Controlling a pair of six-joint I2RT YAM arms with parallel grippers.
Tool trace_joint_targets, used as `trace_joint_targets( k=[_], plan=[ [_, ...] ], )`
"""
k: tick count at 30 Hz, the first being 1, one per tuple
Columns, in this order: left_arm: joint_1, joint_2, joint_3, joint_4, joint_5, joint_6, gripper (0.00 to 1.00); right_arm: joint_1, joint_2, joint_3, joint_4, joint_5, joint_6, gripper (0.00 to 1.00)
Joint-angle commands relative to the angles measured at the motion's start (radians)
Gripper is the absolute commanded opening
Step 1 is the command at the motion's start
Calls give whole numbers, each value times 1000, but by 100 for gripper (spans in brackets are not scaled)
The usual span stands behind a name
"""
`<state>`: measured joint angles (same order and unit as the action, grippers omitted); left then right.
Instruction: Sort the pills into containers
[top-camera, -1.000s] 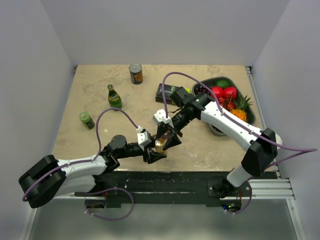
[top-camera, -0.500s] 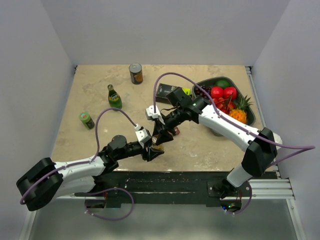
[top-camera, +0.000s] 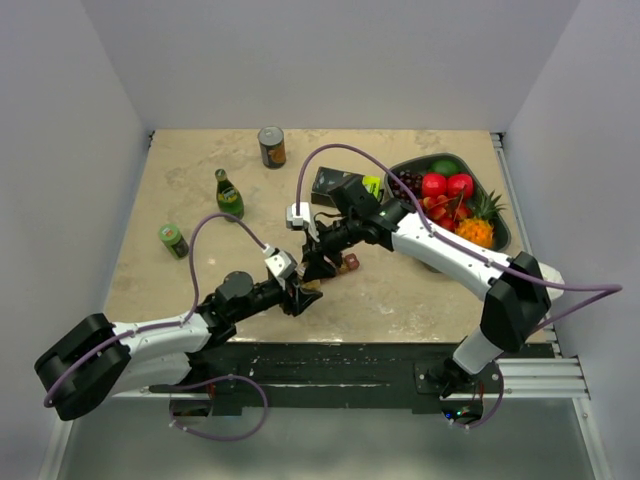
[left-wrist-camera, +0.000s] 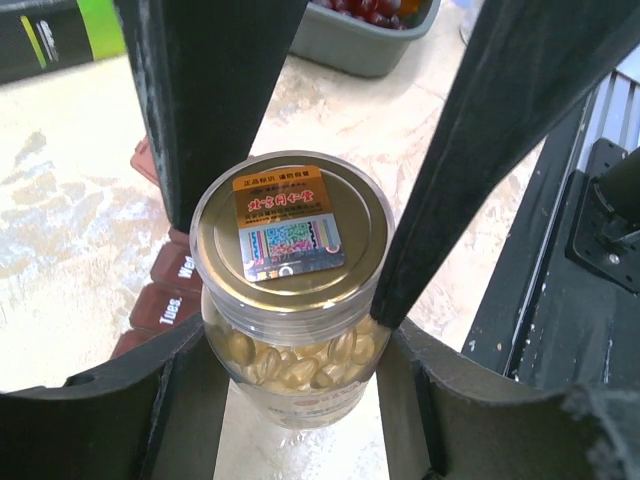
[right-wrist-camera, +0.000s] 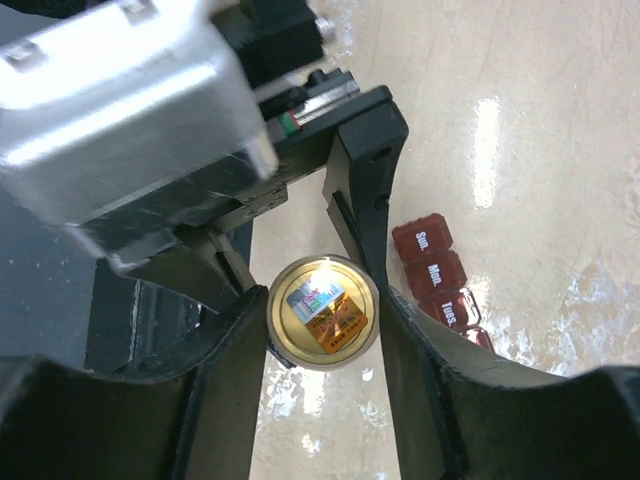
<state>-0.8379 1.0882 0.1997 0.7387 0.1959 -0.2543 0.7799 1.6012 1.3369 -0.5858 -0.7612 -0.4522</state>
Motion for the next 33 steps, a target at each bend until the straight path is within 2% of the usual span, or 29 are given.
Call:
trace_joint_targets(
  k=[1,6,8,11,14,18,19,20,22,23,25,26,28,29,31,32,33],
  plan=[
    [3,-11,21,189,-1,-7,0,1,20,1,15,14,30,51],
    [5,-7,21,199,10,-13,0,1,26,8,3,3,17,59],
    [6,-8,20,199,11,-11,0,1,25,7,0,2,15,59],
    [6,-11,18,197,11,-13,0,1,22,8,-3,-4,14,34],
    [8,-8,20,197,14,-14,0,-1,20,11,-12,-30,6,21],
    [14,-8,20,195,20,-26,2,1,11,16,-23,-58,-8,9],
    [17,-8,21,194,20,-30,6,-1,11,16,-23,-58,-9,8],
    [19,-10,21,188,22,-31,16,-1,9,16,-26,-50,-11,6],
    [25,-20,21,180,33,-34,25,-11,-1,12,-25,-47,-14,4],
    [28,-25,21,174,37,-36,34,-19,-3,10,-23,-52,-14,3],
    [34,-39,20,169,50,-37,42,-37,-14,1,-20,-58,-14,2],
    [36,-42,18,165,51,-39,50,-45,-18,-1,-14,-61,-16,2],
    [37,-50,18,160,59,-39,61,-63,-35,-15,-8,-72,-19,2],
    [39,-51,18,156,62,-39,72,-71,-41,-21,-8,-81,-22,2],
    [40,-53,20,156,79,-40,81,-97,-63,-44,10,-99,-26,2],
    [39,-53,21,156,85,-39,88,-106,-70,-53,17,-102,-23,2],
    [42,-53,24,153,92,-39,91,-129,-78,-71,24,-105,-20,2]
  ],
)
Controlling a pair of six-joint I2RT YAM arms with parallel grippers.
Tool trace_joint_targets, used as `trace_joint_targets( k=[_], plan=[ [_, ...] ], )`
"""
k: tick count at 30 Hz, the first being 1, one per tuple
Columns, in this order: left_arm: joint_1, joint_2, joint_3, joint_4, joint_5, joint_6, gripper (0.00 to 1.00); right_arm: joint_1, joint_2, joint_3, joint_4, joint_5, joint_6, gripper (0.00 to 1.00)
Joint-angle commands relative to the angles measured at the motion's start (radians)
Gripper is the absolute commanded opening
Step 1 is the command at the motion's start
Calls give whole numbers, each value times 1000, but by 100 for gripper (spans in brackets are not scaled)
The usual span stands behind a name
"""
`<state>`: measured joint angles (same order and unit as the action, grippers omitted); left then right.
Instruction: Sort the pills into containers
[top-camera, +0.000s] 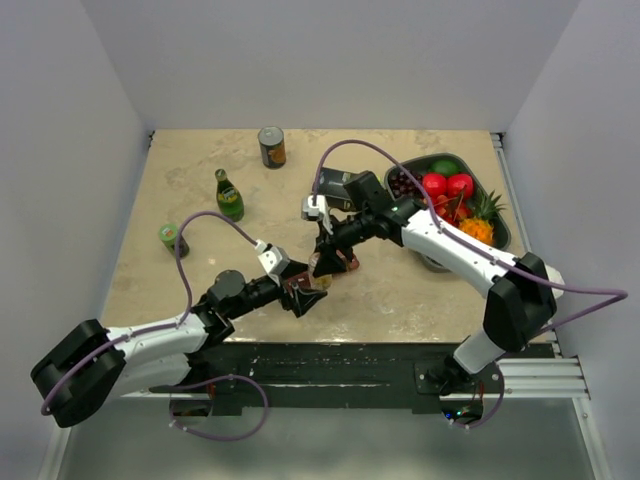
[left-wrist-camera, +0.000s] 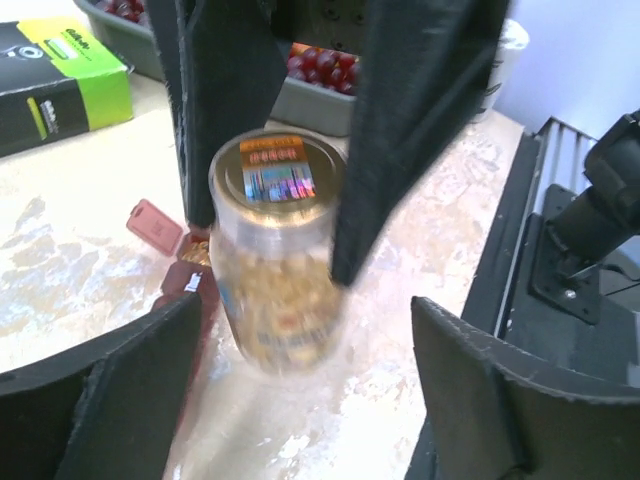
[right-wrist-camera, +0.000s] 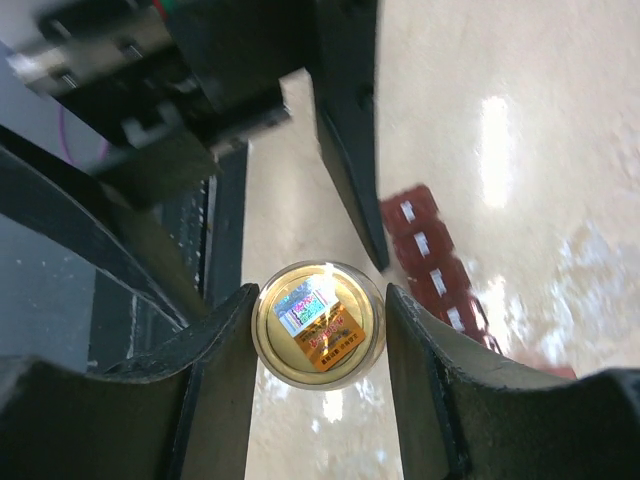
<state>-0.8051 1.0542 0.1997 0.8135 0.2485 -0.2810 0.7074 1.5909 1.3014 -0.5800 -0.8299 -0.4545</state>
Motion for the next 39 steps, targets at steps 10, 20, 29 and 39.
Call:
trace_joint_targets(
  k=[10,20,29,39],
  plan=[
    [12,-105,124,-184,-11,83,99,-206,-268,-270,162,260,-96,4],
    [15,-19,413,-690,-112,389,99,-422,-416,-543,262,367,-207,10],
    [15,12,426,-879,-121,686,99,-558,-378,-579,256,318,-237,18],
    [18,84,373,-791,-60,709,100,-599,-373,-553,149,218,-292,71]
  ],
)
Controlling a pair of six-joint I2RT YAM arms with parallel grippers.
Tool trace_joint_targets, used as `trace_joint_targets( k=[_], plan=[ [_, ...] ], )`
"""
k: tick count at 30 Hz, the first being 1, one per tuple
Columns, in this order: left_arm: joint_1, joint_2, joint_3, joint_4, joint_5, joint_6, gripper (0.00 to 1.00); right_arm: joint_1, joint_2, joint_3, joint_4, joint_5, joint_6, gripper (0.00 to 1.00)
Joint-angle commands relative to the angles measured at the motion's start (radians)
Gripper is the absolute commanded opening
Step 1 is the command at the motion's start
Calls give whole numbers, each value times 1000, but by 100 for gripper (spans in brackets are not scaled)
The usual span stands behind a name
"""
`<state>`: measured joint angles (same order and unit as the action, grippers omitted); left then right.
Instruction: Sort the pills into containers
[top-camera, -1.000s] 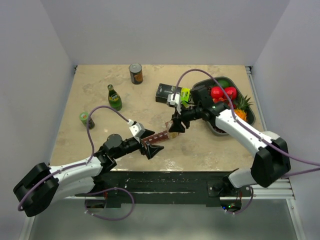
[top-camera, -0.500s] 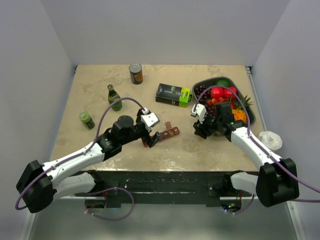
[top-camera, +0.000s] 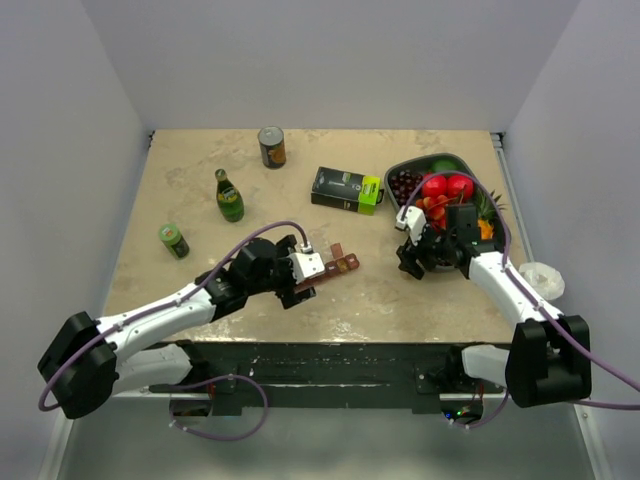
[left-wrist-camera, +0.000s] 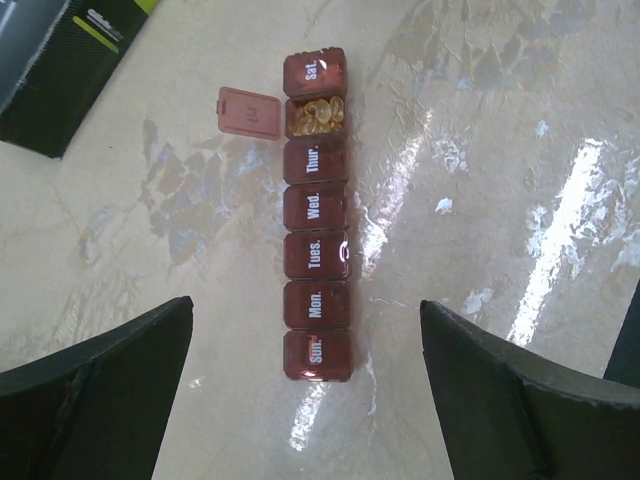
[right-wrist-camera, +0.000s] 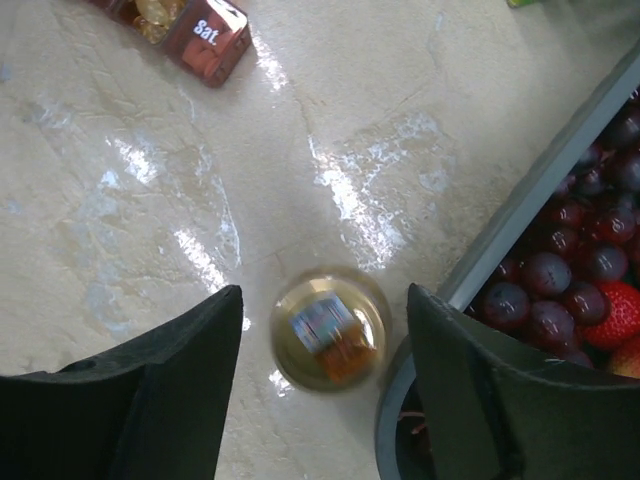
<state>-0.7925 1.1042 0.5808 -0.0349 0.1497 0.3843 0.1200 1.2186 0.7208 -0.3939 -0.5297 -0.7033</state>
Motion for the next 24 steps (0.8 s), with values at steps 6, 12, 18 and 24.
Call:
trace_joint_targets(
  k=[6,12,18,24],
  plan=[
    [7,68,-32,115,122,93,100,-13,-48,72,-95,-119,-58,93],
    [10,154,-33,141,178,149,98,-10,-42,212,-201,-308,-85,99],
    [30,269,2,155,169,183,92,69,123,347,-209,-475,5,99],
    [55,318,30,176,136,192,90,136,196,321,-146,-454,39,99]
  ],
)
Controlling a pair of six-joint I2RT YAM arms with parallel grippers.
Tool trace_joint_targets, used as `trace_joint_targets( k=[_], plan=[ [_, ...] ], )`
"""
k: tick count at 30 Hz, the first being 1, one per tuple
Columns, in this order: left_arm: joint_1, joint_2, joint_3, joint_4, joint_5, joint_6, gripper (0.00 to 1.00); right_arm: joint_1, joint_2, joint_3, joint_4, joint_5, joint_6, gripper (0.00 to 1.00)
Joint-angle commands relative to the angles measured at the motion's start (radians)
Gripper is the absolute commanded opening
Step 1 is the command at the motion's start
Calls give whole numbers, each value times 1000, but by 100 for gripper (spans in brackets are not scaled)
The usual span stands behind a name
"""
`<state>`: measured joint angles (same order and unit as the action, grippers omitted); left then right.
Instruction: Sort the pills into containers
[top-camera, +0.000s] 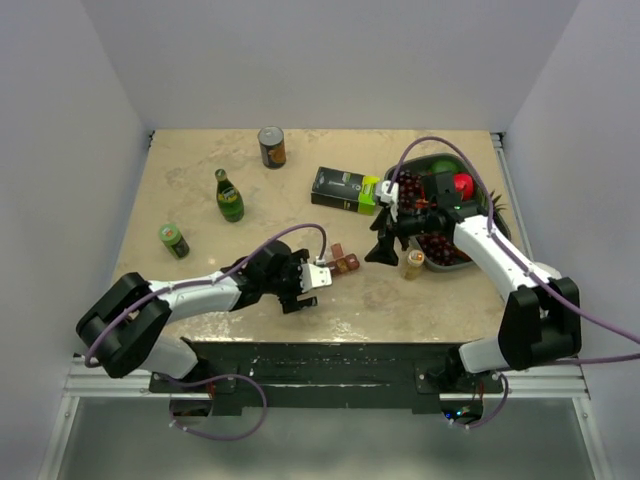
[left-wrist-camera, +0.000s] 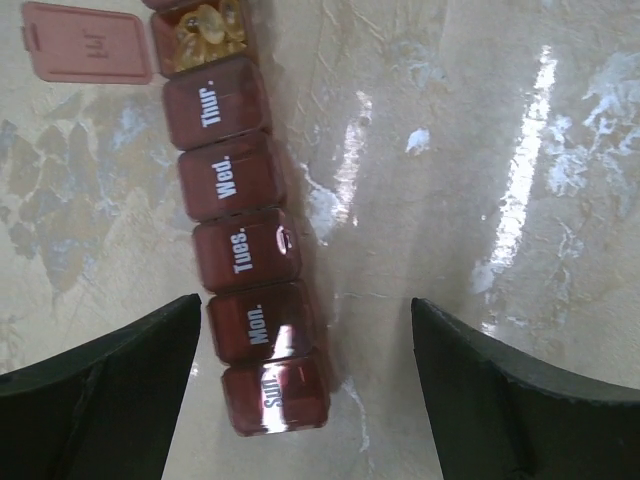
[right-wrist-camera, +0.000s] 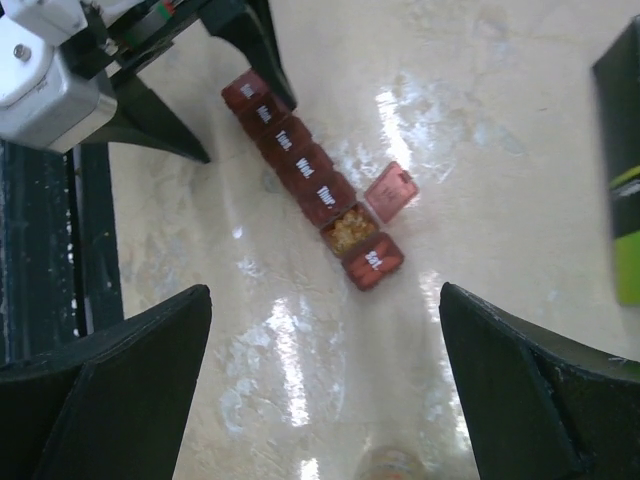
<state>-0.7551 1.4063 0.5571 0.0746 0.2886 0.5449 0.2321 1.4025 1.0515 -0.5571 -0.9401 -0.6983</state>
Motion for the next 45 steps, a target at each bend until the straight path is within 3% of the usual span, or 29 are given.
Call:
trace_joint_targets(
  k=[1,9,18,23,24,28,32,37,45],
  plan=[
    [17,20,61,64,-6,32,89,26,13,-11,19,-40,34,99],
    [33,86,110,36,-19,29,86,24,36,-21,29,-37,39,99],
    [49,189,210,-73,36,44,70,35,61,-15,23,-17,37,99],
    [48,214,234,-136,57,49,49,42,78,-2,22,14,40,99],
    [49,214,233,-137,54,50,41,47,85,1,22,20,45,99],
    [48,211,227,-133,43,49,28,56,115,28,43,47,107,97],
    [45,204,221,-131,47,52,18,62,185,74,78,54,213,85],
    [33,198,214,-134,52,56,9,95,318,165,123,63,376,56],
    [17,201,211,-144,49,63,1,145,426,226,252,263,505,21]
  ],
)
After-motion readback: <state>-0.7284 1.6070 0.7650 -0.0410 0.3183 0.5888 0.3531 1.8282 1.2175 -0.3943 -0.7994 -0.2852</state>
